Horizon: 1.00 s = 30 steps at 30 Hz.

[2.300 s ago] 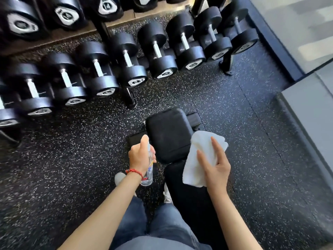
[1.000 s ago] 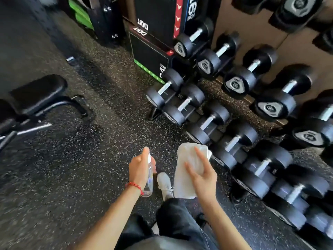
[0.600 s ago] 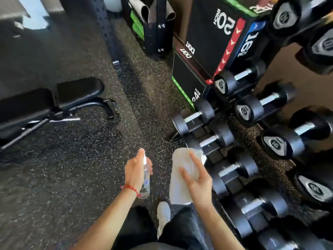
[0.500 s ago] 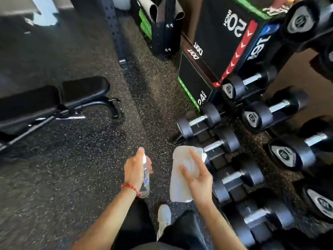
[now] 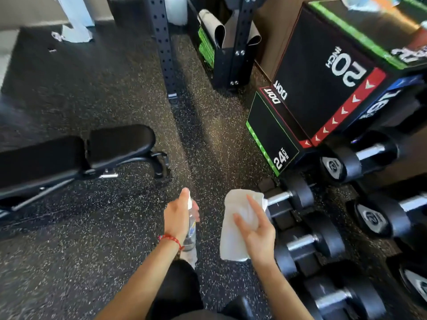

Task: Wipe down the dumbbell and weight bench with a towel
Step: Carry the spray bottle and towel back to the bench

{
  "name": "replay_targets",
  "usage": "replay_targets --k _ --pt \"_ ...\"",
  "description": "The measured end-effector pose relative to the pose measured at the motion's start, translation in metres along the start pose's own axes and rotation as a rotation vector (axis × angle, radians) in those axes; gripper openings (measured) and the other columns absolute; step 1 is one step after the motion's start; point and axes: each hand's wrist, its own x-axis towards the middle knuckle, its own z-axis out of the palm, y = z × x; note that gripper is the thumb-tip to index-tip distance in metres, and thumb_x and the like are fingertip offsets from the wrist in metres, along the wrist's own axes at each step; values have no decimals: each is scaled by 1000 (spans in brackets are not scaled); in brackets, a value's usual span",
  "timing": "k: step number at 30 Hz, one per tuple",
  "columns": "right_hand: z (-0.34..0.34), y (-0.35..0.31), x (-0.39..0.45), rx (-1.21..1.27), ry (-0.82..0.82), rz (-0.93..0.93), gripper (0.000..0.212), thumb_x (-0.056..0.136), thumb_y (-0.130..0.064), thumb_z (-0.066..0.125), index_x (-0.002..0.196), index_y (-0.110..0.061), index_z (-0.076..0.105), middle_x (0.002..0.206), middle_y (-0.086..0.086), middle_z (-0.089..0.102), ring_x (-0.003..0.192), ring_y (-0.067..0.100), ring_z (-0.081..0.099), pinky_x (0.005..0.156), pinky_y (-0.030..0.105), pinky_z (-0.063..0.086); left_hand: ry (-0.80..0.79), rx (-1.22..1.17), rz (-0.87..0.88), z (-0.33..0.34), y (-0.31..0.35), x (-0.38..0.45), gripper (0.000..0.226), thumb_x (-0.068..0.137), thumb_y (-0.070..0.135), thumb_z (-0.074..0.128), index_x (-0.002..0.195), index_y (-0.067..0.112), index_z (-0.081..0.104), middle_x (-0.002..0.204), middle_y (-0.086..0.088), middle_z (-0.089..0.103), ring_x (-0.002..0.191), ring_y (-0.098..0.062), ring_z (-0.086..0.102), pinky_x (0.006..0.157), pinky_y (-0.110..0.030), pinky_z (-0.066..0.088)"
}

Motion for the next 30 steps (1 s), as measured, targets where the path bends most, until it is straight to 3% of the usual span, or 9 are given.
replay_targets --k 6,9,11,13,16,21,30 --pt "56 -40 89 39 35 26 50 76 -26 75 122 -33 57 119 -14 61 108 -5 53 97 27 43 -66 46 36 -3 53 102 61 80 62 36 38 20 51 40 0 53 47 -22 58 65 -43 53" --pt "71 -50 126 47 49 45 50 74 -29 76 121 -36 58 111 -28 59 103 -16 51 92 21 42 -53 50 14 5 71 143 60 79 60 36 39 19 50 41 -1 54 48 -21 59 59 -31 46" --pt "78 -56 154 40 55 56 50 74 -30 76 120 -37 58 105 -34 56 101 -19 50 90 22 43 -51 21 -11 16 82 171 57 79 58 38 41 17 51 41 -1 54 47 -22 59 59 -32 48" --pt "83 -59 187 49 63 64 50 74 -29 76 120 -36 58 107 -29 58 100 -20 50 91 24 44 -55 13 -6 30 91 198 57 85 54 40 44 15 52 42 -1 55 46 -22 58 60 -36 51" --pt "89 -62 242 52 74 45 50 75 -27 75 122 -32 58 107 -26 59 101 -15 52 89 24 46 -58 27 11 56 104 246 58 95 45 40 48 14 54 43 1 56 46 -21 60 51 -25 48" --pt "94 -80 345 69 41 -24 49 76 -24 75 121 -34 57 108 -31 55 100 -21 50 78 1 39 -9 53 33 105 148 323 59 97 41 39 50 9 56 42 0 57 44 -17 59 41 -15 43" --pt "88 -121 480 47 59 -72 49 77 -22 74 120 -36 56 114 -21 60 104 -12 53 91 20 46 -49 50 51 180 217 424 61 81 55 35 50 7 57 41 -4 58 43 -20 59 52 -26 46"
